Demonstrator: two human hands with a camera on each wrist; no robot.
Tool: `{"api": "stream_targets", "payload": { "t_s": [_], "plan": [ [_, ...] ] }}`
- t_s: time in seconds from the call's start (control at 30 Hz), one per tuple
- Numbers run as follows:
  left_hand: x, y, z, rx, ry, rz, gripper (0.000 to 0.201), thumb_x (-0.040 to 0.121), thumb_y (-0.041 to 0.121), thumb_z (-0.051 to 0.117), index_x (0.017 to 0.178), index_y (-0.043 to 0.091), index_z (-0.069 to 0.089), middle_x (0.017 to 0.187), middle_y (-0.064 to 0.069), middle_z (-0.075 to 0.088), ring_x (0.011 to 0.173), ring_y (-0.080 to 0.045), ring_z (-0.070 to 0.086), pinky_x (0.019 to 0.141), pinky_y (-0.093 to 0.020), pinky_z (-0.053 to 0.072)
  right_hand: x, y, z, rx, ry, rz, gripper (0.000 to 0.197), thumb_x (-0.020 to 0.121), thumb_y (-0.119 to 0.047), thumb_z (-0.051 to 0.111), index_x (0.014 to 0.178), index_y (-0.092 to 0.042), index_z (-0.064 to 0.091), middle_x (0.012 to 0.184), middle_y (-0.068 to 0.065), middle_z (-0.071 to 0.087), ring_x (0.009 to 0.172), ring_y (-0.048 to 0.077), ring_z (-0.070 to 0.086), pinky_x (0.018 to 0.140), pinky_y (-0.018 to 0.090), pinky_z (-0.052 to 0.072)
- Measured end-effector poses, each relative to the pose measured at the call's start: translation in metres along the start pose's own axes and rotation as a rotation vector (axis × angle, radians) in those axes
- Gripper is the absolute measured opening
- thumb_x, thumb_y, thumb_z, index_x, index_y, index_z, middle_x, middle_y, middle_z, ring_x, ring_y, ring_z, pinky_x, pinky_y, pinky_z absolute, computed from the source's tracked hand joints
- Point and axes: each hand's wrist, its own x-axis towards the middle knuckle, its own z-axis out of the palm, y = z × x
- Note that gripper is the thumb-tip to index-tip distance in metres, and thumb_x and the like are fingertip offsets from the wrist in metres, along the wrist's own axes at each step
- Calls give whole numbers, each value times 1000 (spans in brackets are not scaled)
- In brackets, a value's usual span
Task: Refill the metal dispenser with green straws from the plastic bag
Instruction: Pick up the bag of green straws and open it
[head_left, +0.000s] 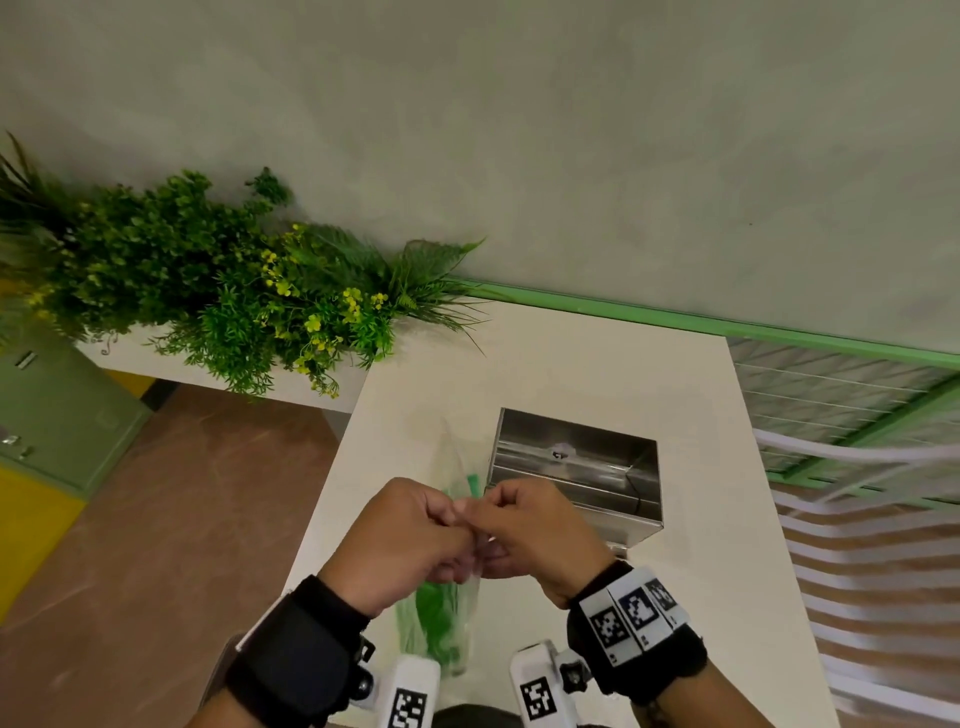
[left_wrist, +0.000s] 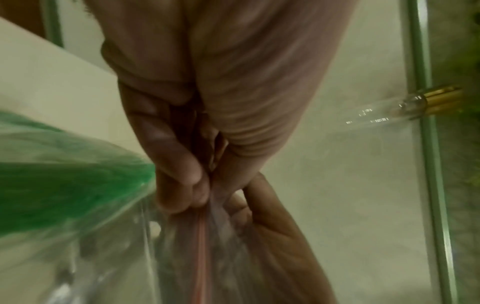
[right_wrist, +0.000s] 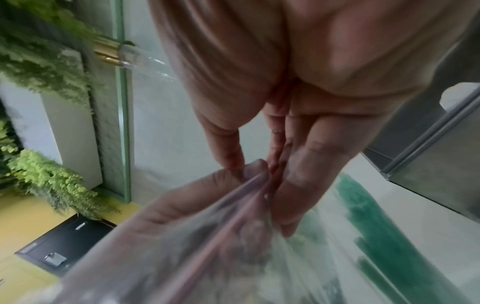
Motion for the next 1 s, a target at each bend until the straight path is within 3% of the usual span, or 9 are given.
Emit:
{"api": "stream_targets", "payload": {
  "t_s": [0.1,0.2,0.27,0.37,0.53,0.67,0.8,0.9,1.0],
  "plan": [
    [1,-1,0,-4,16,8,12,86,-2,74,77,-9,76,72,-29,75,58,-22,69,58,-28,60,2,-1,0,3,19,-27,25,93,-10,73,92,13,65,76,24,74,69,35,79,69,43,68],
    [2,-4,-2,-91,14,-37,15,90,-1,73,83,-14,72,69,-22,75,56,-20,69,58,-29,60,0,-4,-1,27,16,-28,9,86,3,71,84,12,67,72,21,72,68,32,77,70,42,68],
    [3,-6,-1,-133,22,-63,16,90,-4,70,77,-14,68,66,-23,71,51,-22,64,53,-28,55,-1,-4,1,-15,29,-30,8,85,3,69,78,4,70,69,19,74,67,30,76,71,42,68],
    [3,-8,3,-176,52,-73,16,86,-5,66,71,-4,66,59,-23,61,46,-23,51,49,-24,38,0,-1,1,-37,42,-36,14,91,-1,64,88,12,66,80,28,78,67,30,77,69,39,68],
    [6,-9,4,-242,115,-53,26,87,-4,68,64,1,59,58,-22,55,45,-22,47,42,-21,35,1,-2,-5,29,23,-53,11,97,-2,62,88,2,68,81,22,80,71,28,80,66,33,65],
    [7,-10,0,-183,272,11,34,90,-8,59,59,8,56,53,-14,57,48,-25,60,47,-28,45,4,-1,-12,-136,124,-122,13,96,-6,63,86,2,66,77,18,81,73,28,81,76,48,68],
    [3,-14,-38,-86,536,99,29,94,-4,59,67,-1,49,54,-11,59,58,-26,72,61,-41,62,5,3,-50,-440,329,-223,22,89,-16,67,70,-7,60,69,10,78,67,19,79,71,52,67],
    [-9,-14,-58,93,639,161,28,90,1,64,69,-9,48,63,-27,65,54,-17,73,65,-53,64,-1,1,-74,-513,415,-280,25,84,-21,66,66,-12,51,72,13,76,70,22,78,67,53,65],
    [-18,-10,-65,61,634,207,26,93,-4,61,74,-15,47,72,-38,62,60,-29,74,60,-47,64,-9,-7,-86,-515,493,-413,33,81,-12,64,61,-17,38,65,9,72,67,18,73,62,40,59]
  ]
}}
